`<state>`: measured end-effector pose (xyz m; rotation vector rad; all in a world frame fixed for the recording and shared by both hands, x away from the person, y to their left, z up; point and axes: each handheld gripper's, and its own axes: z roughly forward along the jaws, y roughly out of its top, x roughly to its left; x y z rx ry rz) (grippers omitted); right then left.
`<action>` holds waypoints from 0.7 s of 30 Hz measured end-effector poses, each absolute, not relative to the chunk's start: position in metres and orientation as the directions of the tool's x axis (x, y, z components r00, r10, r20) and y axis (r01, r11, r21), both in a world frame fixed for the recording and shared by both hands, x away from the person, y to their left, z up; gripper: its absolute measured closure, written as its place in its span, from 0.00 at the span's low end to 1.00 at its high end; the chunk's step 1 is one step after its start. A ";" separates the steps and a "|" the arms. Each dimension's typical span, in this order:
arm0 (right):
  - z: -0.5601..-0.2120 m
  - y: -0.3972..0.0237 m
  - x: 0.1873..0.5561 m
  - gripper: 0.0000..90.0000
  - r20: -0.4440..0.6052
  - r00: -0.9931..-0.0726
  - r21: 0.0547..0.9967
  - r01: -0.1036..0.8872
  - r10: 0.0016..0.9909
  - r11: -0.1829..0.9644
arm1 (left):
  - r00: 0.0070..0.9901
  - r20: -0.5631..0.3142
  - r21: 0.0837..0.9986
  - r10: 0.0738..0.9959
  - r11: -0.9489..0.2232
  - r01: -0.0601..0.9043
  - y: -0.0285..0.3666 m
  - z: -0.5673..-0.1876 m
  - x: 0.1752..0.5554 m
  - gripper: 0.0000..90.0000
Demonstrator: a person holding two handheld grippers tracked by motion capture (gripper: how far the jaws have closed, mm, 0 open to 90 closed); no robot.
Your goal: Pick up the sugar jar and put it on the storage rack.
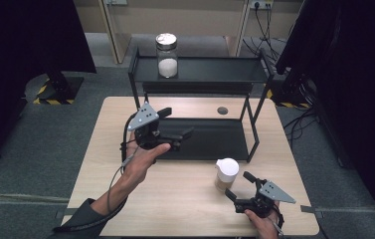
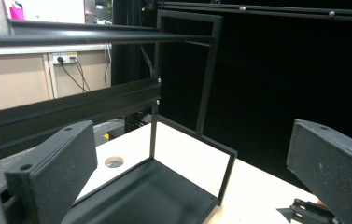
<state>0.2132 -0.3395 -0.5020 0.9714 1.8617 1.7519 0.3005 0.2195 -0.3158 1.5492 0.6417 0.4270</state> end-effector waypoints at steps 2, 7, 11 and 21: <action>-0.502 -0.339 0.213 0.01 0.168 -0.677 0.977 0.210 0.717 -0.030 | 0.776 -0.111 0.990 0.621 -0.001 0.143 0.220 -0.322 0.298 0.01; -0.502 -0.339 0.213 0.01 0.167 -0.677 0.977 0.210 0.717 -0.029 | 0.794 -0.104 0.990 0.599 -0.014 0.140 0.221 -0.337 0.293 0.01; -0.502 -0.339 0.213 0.01 0.165 -0.678 0.978 0.208 0.716 -0.028 | 0.803 -0.104 0.989 0.587 -0.021 0.144 0.221 -0.350 0.290 0.01; -0.502 -0.340 0.213 0.01 0.167 -0.678 0.977 0.209 0.716 -0.029 | 0.817 -0.093 0.989 0.569 -0.040 0.141 0.222 -0.381 0.280 0.01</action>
